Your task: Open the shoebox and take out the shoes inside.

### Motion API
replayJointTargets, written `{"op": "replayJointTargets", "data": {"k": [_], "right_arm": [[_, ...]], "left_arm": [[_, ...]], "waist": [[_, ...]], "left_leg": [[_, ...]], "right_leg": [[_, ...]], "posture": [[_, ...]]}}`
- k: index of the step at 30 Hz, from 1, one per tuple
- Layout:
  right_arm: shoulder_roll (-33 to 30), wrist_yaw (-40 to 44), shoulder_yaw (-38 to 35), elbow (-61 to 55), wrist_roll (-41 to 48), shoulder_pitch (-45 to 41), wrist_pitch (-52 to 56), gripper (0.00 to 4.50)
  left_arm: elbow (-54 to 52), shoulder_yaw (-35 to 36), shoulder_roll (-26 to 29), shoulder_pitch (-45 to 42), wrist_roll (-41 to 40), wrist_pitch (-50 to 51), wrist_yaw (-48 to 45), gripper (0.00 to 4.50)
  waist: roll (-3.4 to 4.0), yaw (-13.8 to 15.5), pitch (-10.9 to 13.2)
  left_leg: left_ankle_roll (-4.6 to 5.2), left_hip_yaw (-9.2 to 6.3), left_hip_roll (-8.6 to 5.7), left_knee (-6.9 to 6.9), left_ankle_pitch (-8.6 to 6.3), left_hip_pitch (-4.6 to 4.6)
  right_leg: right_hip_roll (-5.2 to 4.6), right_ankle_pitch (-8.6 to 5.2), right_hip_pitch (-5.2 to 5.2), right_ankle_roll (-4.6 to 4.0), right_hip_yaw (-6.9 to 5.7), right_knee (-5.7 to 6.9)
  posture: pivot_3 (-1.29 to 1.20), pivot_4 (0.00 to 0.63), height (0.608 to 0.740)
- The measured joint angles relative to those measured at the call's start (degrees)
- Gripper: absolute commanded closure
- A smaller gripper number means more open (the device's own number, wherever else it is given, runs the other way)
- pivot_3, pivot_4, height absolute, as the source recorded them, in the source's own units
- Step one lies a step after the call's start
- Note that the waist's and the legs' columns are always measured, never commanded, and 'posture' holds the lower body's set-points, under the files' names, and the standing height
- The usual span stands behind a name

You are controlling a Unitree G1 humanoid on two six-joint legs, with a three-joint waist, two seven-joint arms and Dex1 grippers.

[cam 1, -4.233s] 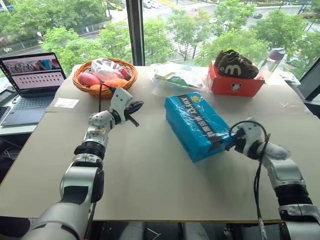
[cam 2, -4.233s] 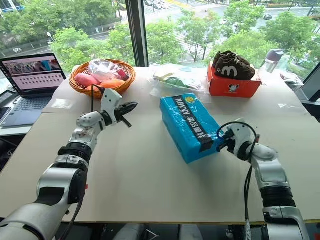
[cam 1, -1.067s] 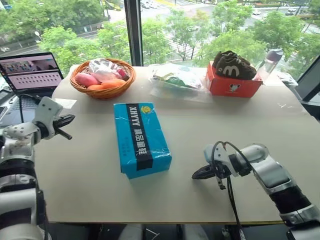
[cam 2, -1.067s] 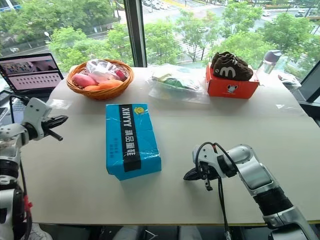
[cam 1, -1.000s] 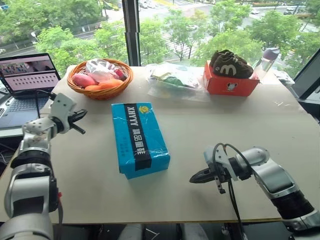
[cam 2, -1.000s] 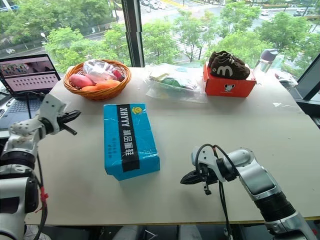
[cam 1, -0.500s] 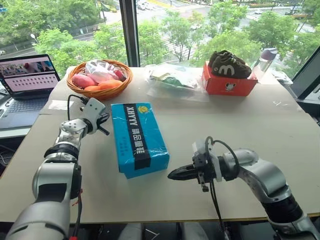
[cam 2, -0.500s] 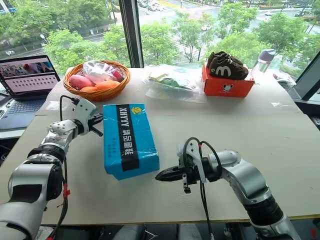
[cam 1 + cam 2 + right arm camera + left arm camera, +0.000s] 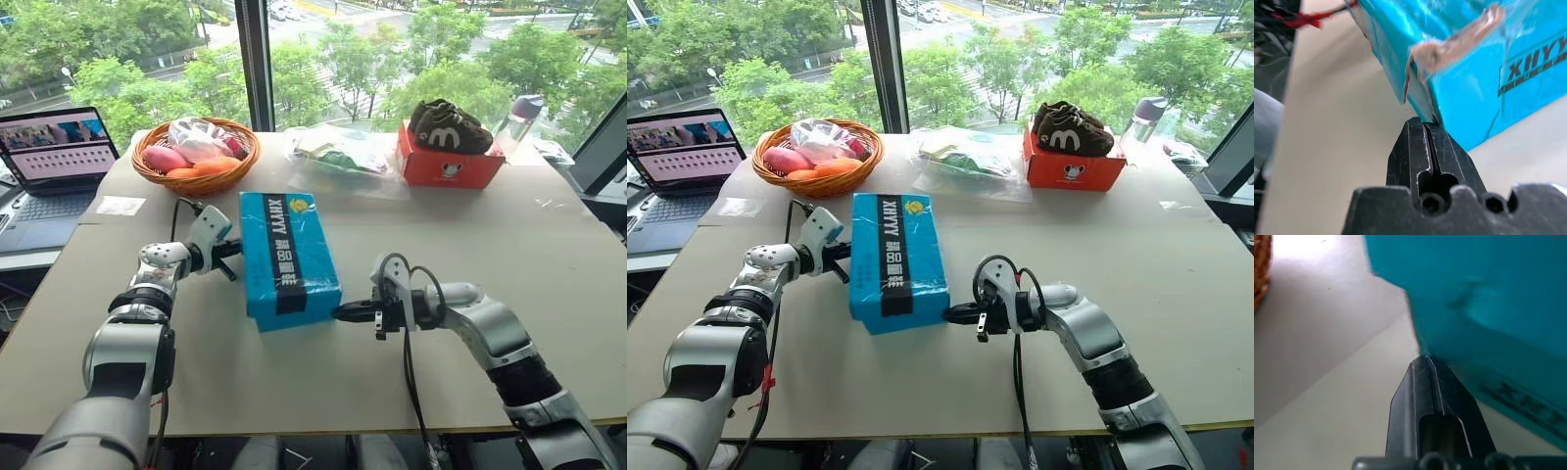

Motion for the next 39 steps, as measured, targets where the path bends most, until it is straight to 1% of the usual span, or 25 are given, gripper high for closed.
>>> {"op": "replayJointTargets", "data": {"k": [3, 4, 5, 6, 8, 9, 11, 12, 15, 16, 17, 18, 19, 21, 22, 23, 25, 28, 31, 35, 37, 39], "right_arm": [[0.9, -0.9, -0.2, 8.9, -3.4, -3.5, -5.6, 4.47], [1.3, -1.3, -0.4, 11.1, -4.0, -4.2, -7.0, 4.47], [2.3, -1.8, -0.5, 14.3, -5.0, -5.8, -9.1, 4.47], [2.5, -2.1, -0.6, 15.7, -5.3, -6.3, -10.1, 4.47], [3.4, -2.5, -0.4, 20.6, -7.4, -8.6, -13.7, 4.47], [3.1, -2.3, -0.4, 22.7, -8.3, -9.6, -15.7, 4.47], [2.0, -1.8, -0.5, 24.0, -9.4, -9.9, -17.7, 4.47], [1.3, -1.2, -0.5, 24.1, -9.9, -9.9, -18.3, 4.47], [-1.2, 1.6, 0.0, 22.3, -11.6, -8.9, -19.5, 4.47], [-1.9, 2.2, -0.1, 21.8, -11.9, -8.4, -20.0, 4.47], [-2.2, 1.9, -0.3, 21.7, -12.2, -8.0, -20.7, 4.47], [-1.6, 0.4, -0.7, 22.1, -12.5, -7.9, -21.2, 4.47], [-0.4, -1.6, -1.4, 23.0, -12.6, -8.2, -21.6, 4.47], [1.6, -5.4, -2.9, 25.8, -13.2, -9.3, -22.5, 4.47], [2.6, -7.4, -3.3, 28.0, -13.8, -10.5, -23.6, 4.47], [3.7, -9.3, -3.7, 30.4, -14.4, -11.9, -24.7, 4.47], [7.1, -13.7, -4.1, 35.8, -16.3, -16.5, -28.6, 4.47], [11.2, -16.2, -4.1, 41.1, -17.0, -21.6, -32.5, 4.47], [14.9, -19.8, -4.1, 52.5, -19.1, -27.9, -37.3, 4.47], [19.5, -21.6, -4.3, 64.0, -21.1, -33.4, -41.8, 4.47], [20.0, -21.4, -4.5, 66.0, -21.5, -34.4, -43.2, 4.47], [21.0, -20.8, -5.5, 68.5, -21.5, -34.9, -44.6, 4.47]], "left_arm": [[-6.0, -0.4, 3.5, 3.7, -2.8, 5.0, -13.2, 4.50], [-8.1, -0.7, 4.4, 4.9, -3.4, 6.9, -16.4, 4.50], [-12.5, -1.1, 5.7, 7.6, -4.6, 10.4, -20.2, 4.50], [-14.7, -1.3, 6.2, 8.9, -5.2, 12.0, -22.0, 4.50], [-26.9, -2.9, 9.3, 15.8, -8.8, 20.2, -27.0, 4.50], [-35.5, -4.2, 12.3, 21.0, -12.0, 26.1, -29.2, 4.50], [-43.5, -5.2, 16.0, 25.7, -14.7, 32.6, -30.6, 4.50], [-45.4, -5.3, 17.0, 26.4, -15.0, 34.1, -30.5, 4.50], [-45.2, -3.9, 17.7, 25.0, -14.2, 32.5, -25.3, 4.50], [-42.9, -3.6, 17.5, 23.3, -13.3, 30.8, -22.1, 4.50], [-37.7, -3.2, 16.8, 19.8, -11.7, 28.1, -16.0, 4.50], [-31.1, -2.2, 16.2, 15.3, -9.9, 24.6, -8.0, 4.50], [-26.9, -0.8, 16.2, 11.5, -8.6, 21.9, -1.3, 4.50], [-21.5, 0.6, 15.7, 6.4, -7.8, 17.2, 5.9, 4.50], [-20.4, 1.2, 15.1, 5.2, -7.7, 15.6, 7.4, 4.50], [-19.7, 1.5, 14.0, 4.6, -7.8, 14.6, 8.0, 4.50], [-19.5, 0.8, 9.3, 4.7, -8.1, 12.5, 7.6, 4.50], [-20.4, -1.1, 5.8, 7.2, -8.1, 12.7, 5.4, 4.50], [-26.4, -2.3, 5.2, 11.3, -8.2, 14.5, 2.6, 4.50], [-38.2, -3.3, 4.1, 17.1, -10.3, 20.6, 0.1, 4.50], [-41.5, -3.4, 4.0, 18.7, -10.7, 23.3, -0.1, 4.50], [-48.6, -3.4, 4.8, 22.1, -12.2, 28.4, -1.0, 4.50]], "waist": [[0.00, -0.5, 0.0], [0.01, -0.9, 0.0], [0.01, -1.5, 0.0], [0.01, -1.7, 0.0], [0.03, -2.2, 0.0], [0.05, -2.8, 0.0], [0.06, -2.9, 0.0], [0.08, -2.8, 0.0], [0.13, -1.4, 0.1], [0.13, -1.2, 0.1], [0.12, -0.9, 0.1], [0.04, -0.8, 0.1], [-0.06, -0.7, 0.2], [-0.05, -1.1, 0.2], [-0.02, -1.3, 0.1], [-0.01, -1.5, 0.1], [-0.01, -1.6, 0.1], [-0.02, -2.4, 0.1], [-0.02, -3.0, 0.1], [-0.02, -3.0, 0.1], [-0.02, -2.9, 0.1], [0.00, -3.0, 0.1]], "left_leg": [[0.01, 0.00, 0.05, -0.03, -0.01, 0.00], [0.01, -0.01, 0.08, -0.06, -0.01, 0.02], [0.01, -0.02, 0.10, -0.08, -0.01, 0.04], [0.01, -0.02, 0.12, -0.08, -0.01, 0.06], [0.05, -0.09, 0.24, -0.11, -0.04, 0.12], [0.08, -0.19, 0.24, -0.19, -0.05, 0.14], [0.09, -0.22, 0.26, -0.17, -0.06, 0.19], [0.08, -0.22, 0.26, -0.16, -0.06, 0.19], [0.07, -0.19, 0.26, -0.12, -0.05, 0.49], [0.07, -0.15, 0.24, -0.12, -0.05, 0.62], [0.07, -0.17, 0.22, -0.12, -0.05, 0.77], [0.07, -0.18, 0.27, -0.13, -0.05, 0.88], [0.05, -0.24, 0.27, -0.13, -0.05, 0.92], [0.03, -0.17, 0.11, -0.23, -0.07, 1.00], [0.04, -0.13, 0.08, -0.31, -0.08, 0.99], [0.05, -0.09, 0.07, -0.29, -0.12, 0.99], [0.05, -0.07, 0.06, -0.33, -0.12, 0.82], [0.00, -0.08, 0.13, -0.25, -0.08, 0.12], [-0.15, -0.08, 0.11, -0.21, 0.02, -0.44], [-0.18, -0.09, 0.11, -0.19, 0.04, -0.49], [-0.21, -0.12, 0.10, -0.15, 0.06, -0.49], [-0.21, -0.11, 0.11, -0.16, 0.05, -0.38]], "right_leg": [[0.06, 0.00, -0.04, 0.00, 0.02, 0.01], [0.08, 0.00, -0.03, 0.00, 0.04, 0.06], [0.09, 0.00, -0.04, 0.00, 0.07, 0.07], [0.11, 0.00, -0.05, 0.00, 0.11, 0.08], [0.16, 0.02, -0.07, -0.03, 0.24, 0.14], [0.14, 0.01, -0.09, -0.02, 0.31, 0.40], [0.16, 0.00, -0.12, -0.01, 0.30, 0.45], [0.15, 0.00, -0.12, -0.01, 0.30, 0.50], [0.18, -0.01, 0.17, -0.02, 0.23, 0.12], [0.17, -0.01, 0.30, -0.02, 0.22, 0.08], [0.16, -0.01, 0.47, -0.02, 0.19, 0.06], [0.20, 0.02, 0.58, -0.05, 0.15, -0.05], [0.20, 0.06, 0.63, -0.10, 0.16, -0.10], [0.03, 0.05, 0.62, -0.07, 0.28, -0.10], [-0.03, 0.05, 0.58, -0.07, 0.31, -0.10], [-0.06, 0.05, 0.55, -0.06, 0.31, -0.11], [-0.08, 0.05, 0.37, -0.06, 0.30, -0.07], [0.03, 0.08, -0.33, -0.10, 0.34, 0.25], [-0.02, 0.10, -1.12, -0.13, 0.38, 0.72], [-0.02, 0.10, -1.15, -0.13, 0.41, 0.75], [-0.02, 0.10, -1.12, -0.13, 0.38, 0.77], [-0.01, 0.12, -1.06, -0.16, 0.41, 0.80]], "posture": [[0.00, 0.150, 0.740], [0.00, 0.150, 0.740], [0.00, 0.150, 0.740], [0.00, 0.150, 0.740], [0.00, 0.150, 0.740], [0.00, 0.150, 0.740], [0.00, 0.150, 0.740], [0.00, 0.150, 0.740], [0.00, 0.150, 0.740], [0.00, 0.150, 0.740], [0.00, 0.150, 0.740], [0.00, 0.150, 0.740], [0.00, 0.150, 0.740], [0.00, 0.150, 0.740], [0.00, 0.150, 0.740], [0.00, 0.150, 0.740], [0.00, 0.150, 0.740], [0.00, 0.150, 0.740], [0.00, 0.150, 0.740], [0.00, 0.150, 0.740], [0.00, 0.150, 0.740], [0.00, 0.150, 0.740]]}}
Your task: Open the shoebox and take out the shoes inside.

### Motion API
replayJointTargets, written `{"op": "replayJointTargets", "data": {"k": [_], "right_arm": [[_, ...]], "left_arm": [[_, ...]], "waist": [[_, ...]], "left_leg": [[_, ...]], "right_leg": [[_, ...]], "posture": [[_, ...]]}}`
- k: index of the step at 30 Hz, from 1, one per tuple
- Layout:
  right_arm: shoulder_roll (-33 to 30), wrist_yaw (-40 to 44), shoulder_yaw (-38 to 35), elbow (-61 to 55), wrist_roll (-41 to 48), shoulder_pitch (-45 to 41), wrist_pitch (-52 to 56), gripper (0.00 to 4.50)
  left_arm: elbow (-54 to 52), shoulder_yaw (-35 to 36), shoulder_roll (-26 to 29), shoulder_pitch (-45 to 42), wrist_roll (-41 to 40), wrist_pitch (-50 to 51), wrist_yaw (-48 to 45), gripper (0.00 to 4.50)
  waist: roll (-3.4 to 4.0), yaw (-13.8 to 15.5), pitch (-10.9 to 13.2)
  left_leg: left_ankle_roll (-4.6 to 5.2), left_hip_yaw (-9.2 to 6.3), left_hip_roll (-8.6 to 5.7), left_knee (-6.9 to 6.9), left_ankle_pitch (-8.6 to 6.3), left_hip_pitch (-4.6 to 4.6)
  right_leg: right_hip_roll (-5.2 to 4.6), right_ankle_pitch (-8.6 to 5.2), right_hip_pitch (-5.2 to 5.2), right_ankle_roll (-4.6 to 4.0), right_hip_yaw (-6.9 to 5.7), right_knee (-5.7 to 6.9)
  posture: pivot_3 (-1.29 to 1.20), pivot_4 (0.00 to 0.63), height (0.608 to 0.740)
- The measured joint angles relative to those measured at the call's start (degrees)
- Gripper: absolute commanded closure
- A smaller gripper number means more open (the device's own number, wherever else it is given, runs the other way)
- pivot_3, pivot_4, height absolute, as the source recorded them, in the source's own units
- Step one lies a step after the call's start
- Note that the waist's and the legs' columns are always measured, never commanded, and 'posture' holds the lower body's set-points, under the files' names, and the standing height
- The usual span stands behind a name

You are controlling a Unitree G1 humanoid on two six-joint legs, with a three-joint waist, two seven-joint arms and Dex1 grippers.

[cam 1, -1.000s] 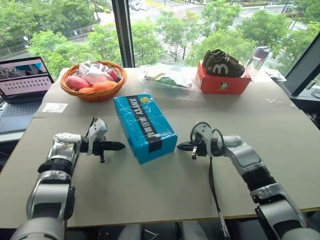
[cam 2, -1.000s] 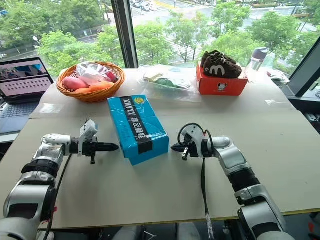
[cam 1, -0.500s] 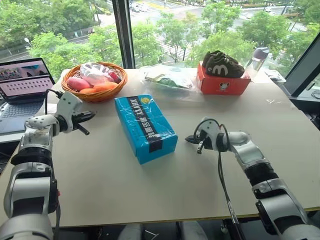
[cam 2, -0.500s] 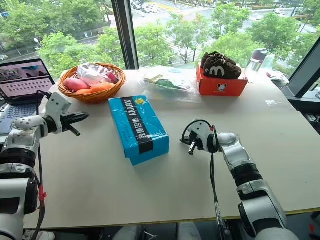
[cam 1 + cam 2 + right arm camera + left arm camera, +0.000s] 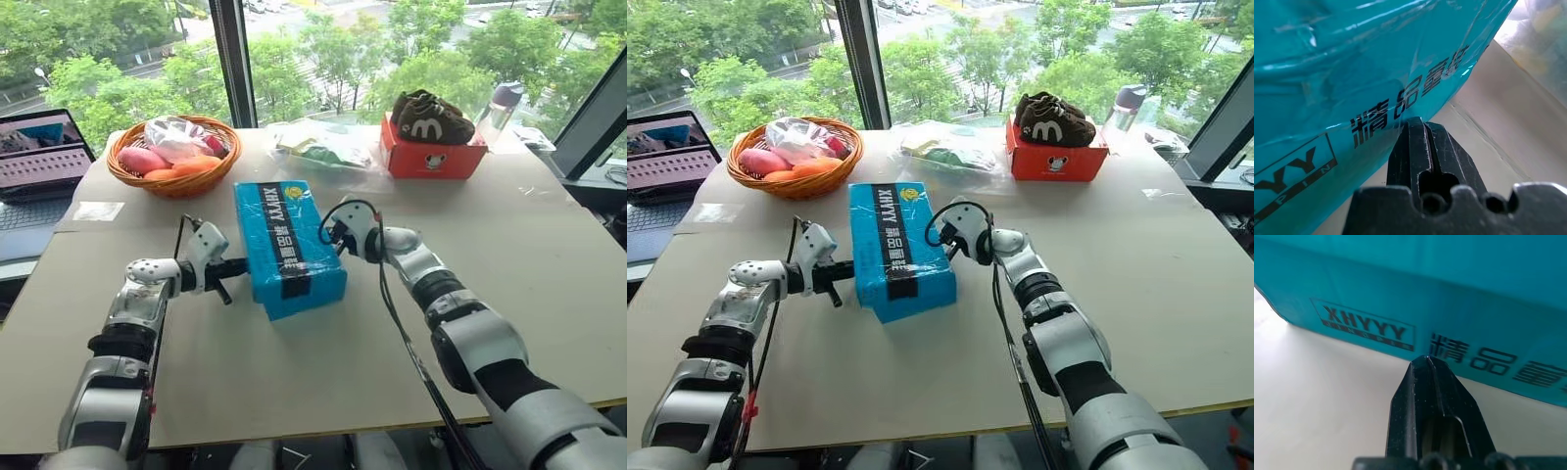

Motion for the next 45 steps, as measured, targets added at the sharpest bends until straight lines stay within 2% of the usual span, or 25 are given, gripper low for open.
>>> {"op": "replayJointTargets", "data": {"k": [3, 8, 12, 21, 28, 32, 34, 37, 43, 45], "right_arm": [[0.7, 1.3, -1.0, 1.6, 0.0, -0.1, -1.3, 4.47], [2.4, 3.5, -1.7, 3.0, -1.0, -0.2, -2.9, 4.47], [4.5, 6.5, -2.0, 3.4, -1.1, -0.2, -4.0, 4.47], [6.9, 18.8, -2.7, 2.7, -0.8, 2.0, -5.5, 4.47], [8.7, 20.1, -1.3, 2.1, -2.7, 2.4, -7.4, 4.47], [7.9, 18.7, -0.4, 2.3, -4.4, 2.2, -7.8, 4.47], [6.5, 17.2, 0.4, 2.4, -5.9, 1.2, -8.4, 4.47], [4.3, 15.6, 0.6, 2.4, -6.7, 0.1, -9.5, 4.47], [2.4, 17.1, 0.5, 2.3, -6.6, -0.1, -11.0, 4.47], [-0.1, 19.8, 0.5, 1.0, -6.6, 0.5, -11.4, 4.47]], "left_arm": [[-10.3, -0.6, 2.8, 4.8, -3.1, 7.8, -3.3, 4.50], [-32.8, -1.3, 11.5, 12.7, -16.5, 27.3, -11.4, 4.50], [-42.2, 0.1, 14.5, 14.7, -23.7, 35.8, -11.8, 4.50], [-49.6, 4.3, 15.2, 18.4, -30.8, 42.6, -7.3, 4.50], [-54.4, 9.4, 22.7, 25.7, -36.8, 45.9, -8.4, 4.50], [-57.7, 15.1, 29.0, 33.8, -41.2, 46.7, -13.9, 4.50], [-57.2, 18.0, 34.0, 43.1, -37.1, 42.0, -17.8, 4.50], [-51.1, 21.0, 36.5, 51.3, -28.9, 34.2, -20.2, 4.50], [-41.4, 33.6, 36.5, 66.5, -17.6, 23.7, -25.4, 4.50], [-34.3, 35.0, 36.3, 65.2, -12.6, 17.0, -22.7, 4.50]], "waist": [[0.01, -0.2, 0.0], [0.08, -1.6, 0.0], [0.08, -2.3, 0.0], [0.09, -2.6, 0.1], [0.11, -3.1, 0.1], [0.15, -3.0, 0.1], [0.23, -3.0, 0.1], [0.29, -2.8, 0.2], [0.29, -3.0, 0.2], [0.32, -2.5, 0.2]], "left_leg": [[0.00, 0.00, 0.04, -0.05, -0.01, 0.04], [0.00, 0.00, 0.25, -0.11, -0.01, 0.12], [0.00, 0.05, 0.28, -0.15, -0.02, 0.36], [-0.04, 0.06, 0.31, -0.18, -0.04, 0.40], [-0.12, 0.16, 0.57, -0.22, -0.09, 0.66], [-0.19, 0.22, 0.71, -0.23, -0.14, 0.65], [-0.20, 0.26, 0.72, -0.29, -0.14, 0.65], [-0.20, 0.30, 0.79, -0.35, -0.14, 0.79], [-0.21, 0.40, 1.01, -0.77, -0.14, 0.98], [-0.23, 0.40, 1.04, -0.88, -0.13, 1.03]], "right_leg": [[0.05, 0.00, -0.02, 0.00, 0.02, 0.02], [0.17, -0.01, -0.01, 0.00, 0.07, 0.07], [0.28, -0.01, 0.12, 0.00, 0.08, 0.02], [0.25, -0.01, 0.16, -0.01, 0.07, -0.11], [0.40, -0.01, 0.26, -0.04, 0.07, -0.14], [0.52, 0.00, 0.25, -0.11, 0.07, -0.20], [0.54, -0.01, 0.21, -0.15, 0.10, -0.21], [0.63, -0.08, 0.29, -0.37, 0.05, -0.26], [0.83, -0.26, 0.26, -0.74, 0.03, -0.27], [0.87, -0.32, 0.21, -0.85, -0.05, -0.18]], "posture": [[0.00, 0.150, 0.740], [0.00, 0.150, 0.740], [0.00, 0.150, 0.740], [0.00, 0.150, 0.740], [0.00, 0.150, 0.740], [0.00, 0.150, 0.740], [0.00, 0.150, 0.740], [0.00, 0.150, 0.740], [0.00, 0.150, 0.740], [0.00, 0.150, 0.740]]}}
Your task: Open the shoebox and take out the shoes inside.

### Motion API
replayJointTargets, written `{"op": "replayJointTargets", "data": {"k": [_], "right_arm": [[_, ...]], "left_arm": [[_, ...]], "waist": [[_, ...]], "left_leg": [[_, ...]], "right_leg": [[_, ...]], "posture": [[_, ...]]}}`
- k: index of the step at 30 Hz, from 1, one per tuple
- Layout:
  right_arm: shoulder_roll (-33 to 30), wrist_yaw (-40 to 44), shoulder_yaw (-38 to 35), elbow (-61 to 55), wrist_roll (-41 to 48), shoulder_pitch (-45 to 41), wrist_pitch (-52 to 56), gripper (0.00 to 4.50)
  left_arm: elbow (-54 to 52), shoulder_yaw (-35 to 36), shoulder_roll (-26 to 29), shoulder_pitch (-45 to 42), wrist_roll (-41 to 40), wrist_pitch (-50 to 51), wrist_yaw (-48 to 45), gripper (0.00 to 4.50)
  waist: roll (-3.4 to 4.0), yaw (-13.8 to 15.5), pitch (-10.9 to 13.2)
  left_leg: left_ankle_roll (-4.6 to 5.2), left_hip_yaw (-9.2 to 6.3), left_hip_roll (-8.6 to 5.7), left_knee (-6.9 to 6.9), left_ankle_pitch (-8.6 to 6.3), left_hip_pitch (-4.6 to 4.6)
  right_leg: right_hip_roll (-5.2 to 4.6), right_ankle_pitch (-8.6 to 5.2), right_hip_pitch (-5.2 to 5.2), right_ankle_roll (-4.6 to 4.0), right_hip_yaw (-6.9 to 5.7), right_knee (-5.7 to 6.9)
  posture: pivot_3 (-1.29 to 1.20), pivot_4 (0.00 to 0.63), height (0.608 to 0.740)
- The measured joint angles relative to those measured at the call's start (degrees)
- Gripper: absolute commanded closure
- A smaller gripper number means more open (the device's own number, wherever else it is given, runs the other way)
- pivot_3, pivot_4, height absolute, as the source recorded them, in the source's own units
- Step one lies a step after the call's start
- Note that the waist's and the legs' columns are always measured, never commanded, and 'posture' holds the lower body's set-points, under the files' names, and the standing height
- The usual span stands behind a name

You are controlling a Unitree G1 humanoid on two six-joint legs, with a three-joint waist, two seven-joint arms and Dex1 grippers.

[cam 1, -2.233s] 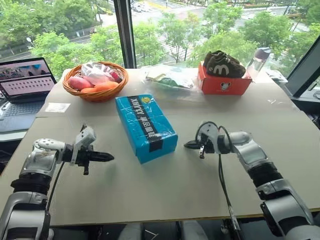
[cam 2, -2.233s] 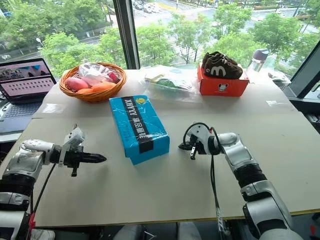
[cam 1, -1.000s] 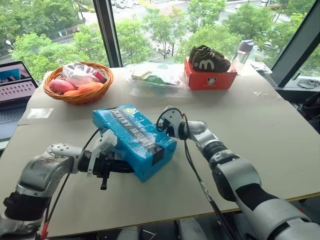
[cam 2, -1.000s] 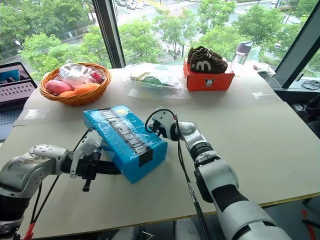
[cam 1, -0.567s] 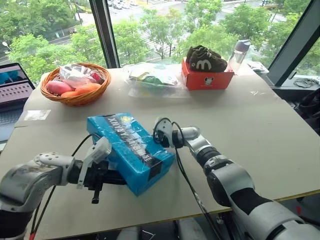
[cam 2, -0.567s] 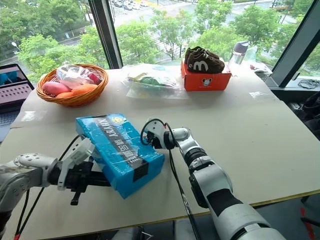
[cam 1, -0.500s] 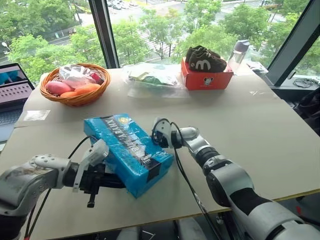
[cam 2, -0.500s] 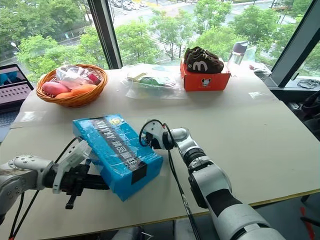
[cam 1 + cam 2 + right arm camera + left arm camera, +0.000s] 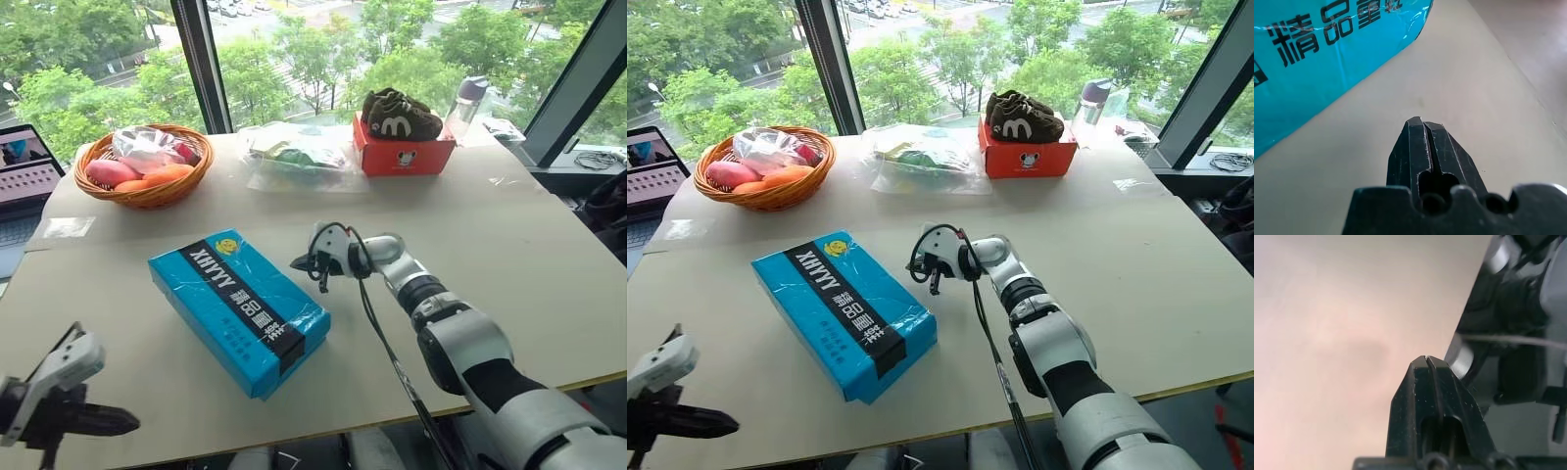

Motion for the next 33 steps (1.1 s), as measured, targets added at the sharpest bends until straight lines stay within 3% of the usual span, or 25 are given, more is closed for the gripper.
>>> {"op": "replayJointTargets", "data": {"k": [2, 5, 9, 11, 15, 21, 28, 33], "right_arm": [[-3.0, 2.7, 0.2, -2.2, 0.0, 1.5, -0.4, 4.47], [-9.2, 5.1, 1.2, -7.3, -0.7, 5.1, -0.4, 4.47], [-19.0, 5.8, 2.4, -22.0, -2.6, 13.3, 3.8, 4.47], [-23.4, 8.5, 1.6, -31.2, -1.0, 18.1, 8.8, 4.47], [-31.5, 18.3, -0.7, -58.0, 9.0, 32.8, 28.7, 4.47], [-36.2, 23.5, -2.6, -85.0, 26.5, 41.7, 52.3, 4.47], [-34.1, 21.0, -1.6, -93.1, 37.0, 44.8, 64.2, 4.47], [-29.6, 17.5, 4.4, -90.7, 35.9, 43.8, 64.7, 4.47]], "left_arm": [[9.5, -1.0, -0.5, -7.9, 4.4, -6.5, 6.7, 4.50], [21.9, -5.6, -3.8, -26.9, 8.6, -13.3, 19.2, 4.50], [34.2, -13.3, -11.8, -49.8, 11.6, -21.5, 29.1, 4.50], [39.8, -16.0, -14.6, -56.8, 12.8, -24.8, 31.4, 4.50], [55.4, -22.3, -21.0, -71.5, 16.9, -33.7, 34.5, 4.50], [71.5, -29.7, -30.2, -82.9, 21.7, -42.6, 34.5, 4.50], [78.3, -33.6, -36.7, -86.5, 24.6, -47.1, 32.9, 4.50], [78.5, -35.1, -38.9, -86.4, 25.4, -49.1, 27.8, 4.50]], "waist": [[0.02, 1.1, 0.0], [0.05, 2.6, 0.0], [-0.02, 4.0, 0.0], [-0.10, 4.4, 0.0], [-0.15, 4.8, -0.1], [-0.23, 3.9, -0.1], [-0.28, 4.4, -0.1], [-0.29, 4.5, -0.1]], "left_leg": [[0.00, -0.01, 0.08, -0.03, 0.00, 0.18], [-0.01, -0.02, 0.17, -0.05, -0.01, 0.60], [-0.02, 0.10, -0.02, 0.05, 0.00, 0.34], [-0.02, 0.22, 0.01, 0.13, -0.05, 0.16], [0.27, 0.29, 0.05, 0.48, -0.22, -0.29], [0.41, 0.54, 0.06, 1.01, -0.34, -0.33], [0.42, 0.61, 0.05, 1.08, -0.34, -0.14], [0.44, 0.63, 0.03, 1.14, -0.35, -0.45]], "right_leg": [[0.09, 0.00, 0.17, -0.08, -0.11, -0.02], [0.05, 0.00, 0.89, -0.11, -0.31, -0.32], [-0.04, 0.17, 0.83, -0.02, -0.30, -0.56], [-0.07, 0.19, 0.75, 0.00, -0.33, -0.49], [0.00, 0.20, 0.62, 0.03, -0.47, -0.54], [0.04, 0.48, 0.78, 0.37, -0.27, -0.81], [0.04, 0.46, 1.00, 0.40, -0.21, -0.80], [0.03, 0.49, 0.69, 0.40, -0.18, -0.68]], "posture": [[0.00, 0.150, 0.740], [0.00, 0.150, 0.740], [0.00, 0.150, 0.740], [0.00, 0.150, 0.740], [0.00, 0.150, 0.740], [0.00, 0.150, 0.740], [0.00, 0.150, 0.740], [0.00, 0.150, 0.740]]}}
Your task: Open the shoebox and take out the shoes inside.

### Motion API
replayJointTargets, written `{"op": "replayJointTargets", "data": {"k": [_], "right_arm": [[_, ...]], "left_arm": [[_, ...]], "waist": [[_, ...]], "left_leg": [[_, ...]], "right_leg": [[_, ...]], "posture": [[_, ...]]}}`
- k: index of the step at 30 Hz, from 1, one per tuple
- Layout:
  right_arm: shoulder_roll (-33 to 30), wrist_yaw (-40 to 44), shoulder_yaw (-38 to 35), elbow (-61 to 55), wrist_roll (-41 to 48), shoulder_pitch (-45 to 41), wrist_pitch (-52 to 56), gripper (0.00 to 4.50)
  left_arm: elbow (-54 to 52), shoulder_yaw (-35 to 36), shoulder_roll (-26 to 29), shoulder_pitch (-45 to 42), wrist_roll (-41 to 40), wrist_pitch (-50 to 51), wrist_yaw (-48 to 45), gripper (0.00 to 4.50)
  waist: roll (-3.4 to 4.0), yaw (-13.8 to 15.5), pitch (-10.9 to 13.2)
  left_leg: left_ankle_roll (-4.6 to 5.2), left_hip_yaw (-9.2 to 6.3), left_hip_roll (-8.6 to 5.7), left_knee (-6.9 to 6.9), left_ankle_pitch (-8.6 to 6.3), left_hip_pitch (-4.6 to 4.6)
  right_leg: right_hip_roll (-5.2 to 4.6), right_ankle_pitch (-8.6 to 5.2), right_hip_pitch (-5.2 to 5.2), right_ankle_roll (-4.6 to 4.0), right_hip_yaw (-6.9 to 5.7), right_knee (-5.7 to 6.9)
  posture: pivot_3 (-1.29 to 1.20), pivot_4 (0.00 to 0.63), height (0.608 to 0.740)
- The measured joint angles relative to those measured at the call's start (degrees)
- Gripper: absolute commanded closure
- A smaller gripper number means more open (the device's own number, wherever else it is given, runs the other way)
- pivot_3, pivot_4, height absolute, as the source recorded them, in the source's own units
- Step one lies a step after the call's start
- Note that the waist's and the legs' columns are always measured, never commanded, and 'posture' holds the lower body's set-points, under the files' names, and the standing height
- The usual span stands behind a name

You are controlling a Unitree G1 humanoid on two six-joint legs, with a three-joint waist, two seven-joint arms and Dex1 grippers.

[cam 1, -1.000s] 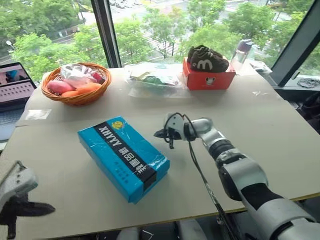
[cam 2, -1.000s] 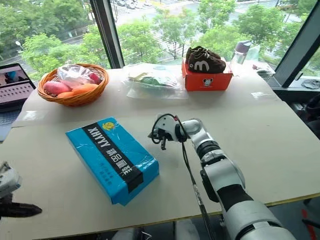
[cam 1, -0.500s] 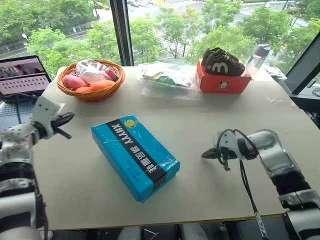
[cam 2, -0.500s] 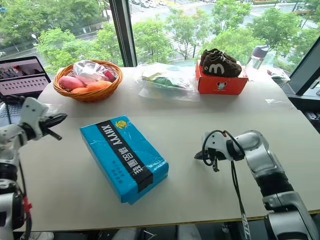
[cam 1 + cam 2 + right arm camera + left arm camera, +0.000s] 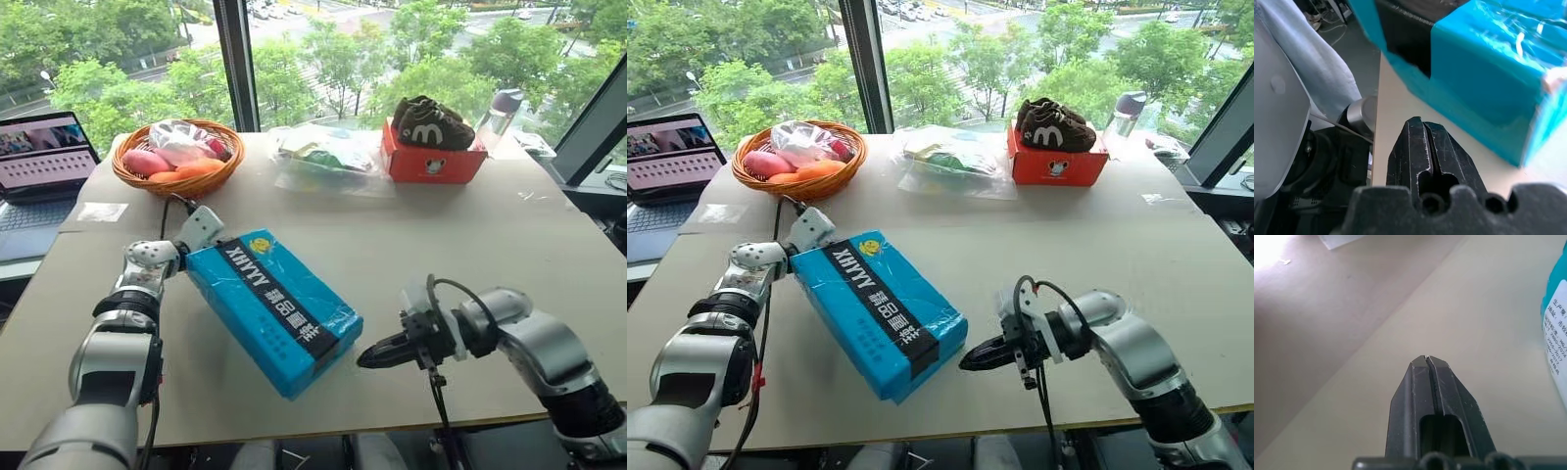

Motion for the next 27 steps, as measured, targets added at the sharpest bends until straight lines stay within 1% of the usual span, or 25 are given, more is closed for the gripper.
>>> {"op": "replayJointTargets", "data": {"k": [3, 6, 7, 9, 13, 17, 20, 22, 27], "right_arm": [[3.3, -2.1, 3.0, 8.1, -4.1, -3.4, -4.2, 4.47], [6.4, -2.7, 4.6, 21.4, -8.6, -9.2, -13.3, 4.47], [6.6, -3.6, 4.5, 24.9, -10.2, -10.3, -15.1, 4.47], [8.6, -4.6, 4.4, 34.2, -12.5, -13.9, -20.3, 4.47], [10.3, -5.7, 3.4, 44.6, -15.5, -18.9, -27.3, 4.47], [14.4, -10.4, 1.7, 54.1, -18.1, -23.1, -33.8, 4.47], [16.9, -13.6, 0.5, 59.5, -19.6, -25.5, -36.8, 4.47], [18.8, -15.1, -0.2, 63.0, -20.3, -27.2, -38.1, 4.47], [20.6, -15.2, -0.7, 65.0, -21.3, -28.4, -39.8, 4.47]], "left_arm": [[-2.4, 0.1, 0.4, 1.2, -1.0, 1.0, -4.7, 4.50], [-12.7, 0.6, 4.6, 7.7, -4.0, 6.3, -12.8, 4.50], [-15.1, 0.9, 5.3, 9.2, -4.7, 8.1, -13.7, 4.50], [-24.7, 2.4, 7.6, 15.9, -7.4, 13.1, -14.6, 4.50], [-37.5, 4.4, 9.8, 23.8, -10.4, 21.3, -14.1, 4.50], [-46.1, 7.1, 10.9, 31.1, -13.1, 26.1, -11.6, 4.50], [-48.0, 8.0, 10.8, 32.1, -13.8, 28.0, -9.1, 4.50], [-48.2, 8.0, 10.2, 31.3, -14.1, 27.8, -7.3, 4.50], [-46.3, 7.0, 7.6, 26.9, -13.5, 25.4, -4.1, 4.50]], "waist": [[0.00, -0.3, 0.0], [0.00, -1.2, 0.0], [0.00, -1.1, 0.0], [-0.01, -1.2, 0.0], [-0.02, -0.5, 0.0], [-0.01, -0.5, 0.0], [-0.01, -0.5, 0.0], [-0.01, -0.5, 0.0], [-0.01, -0.5, 0.0]], "left_leg": [[0.00, 0.09, 0.02, 0.06, 0.00, 0.09], [0.03, 0.22, 0.11, 0.01, -0.02, 0.47], [0.03, 0.22, 0.11, 0.01, -0.02, 0.52], [0.03, 0.23, 0.17, 0.01, -0.02, 0.60], [0.02, 0.22, 0.28, 0.01, -0.02, 0.76], [0.01, 0.20, 0.38, -0.01, -0.02, 0.90], [0.00, 0.20, 0.42, -0.03, -0.02, 0.90], [0.00, 0.21, 0.42, -0.09, -0.02, 0.90], [-0.01, 0.21, 0.39, -0.30, -0.03, 0.77]], "right_leg": [[0.01, 0.01, 0.03, 0.00, 0.06, 0.00], [0.07, 0.03, 0.23, -0.01, 0.17, 0.03], [0.07, 0.03, 0.26, -0.01, 0.17, 0.04], [0.08, 0.04, 0.30, -0.02, 0.20, 0.04], [0.08, 0.06, 0.44, -0.05, 0.22, 0.04], [0.11, 0.08, 0.54, -0.09, 0.22, 0.02], [0.14, 0.12, 0.52, -0.16, 0.20, 0.02], [0.14, 0.13, 0.50, -0.17, 0.20, 0.01], [0.12, 0.13, 0.29, -0.18, 0.21, -0.02]], "posture": [[0.00, 0.150, 0.740], [0.00, 0.150, 0.740], [0.00, 0.150, 0.740], [0.00, 0.150, 0.740], [0.00, 0.150, 0.740], [0.00, 0.150, 0.740], [0.00, 0.150, 0.740], [0.00, 0.150, 0.740], [0.00, 0.150, 0.740]]}}
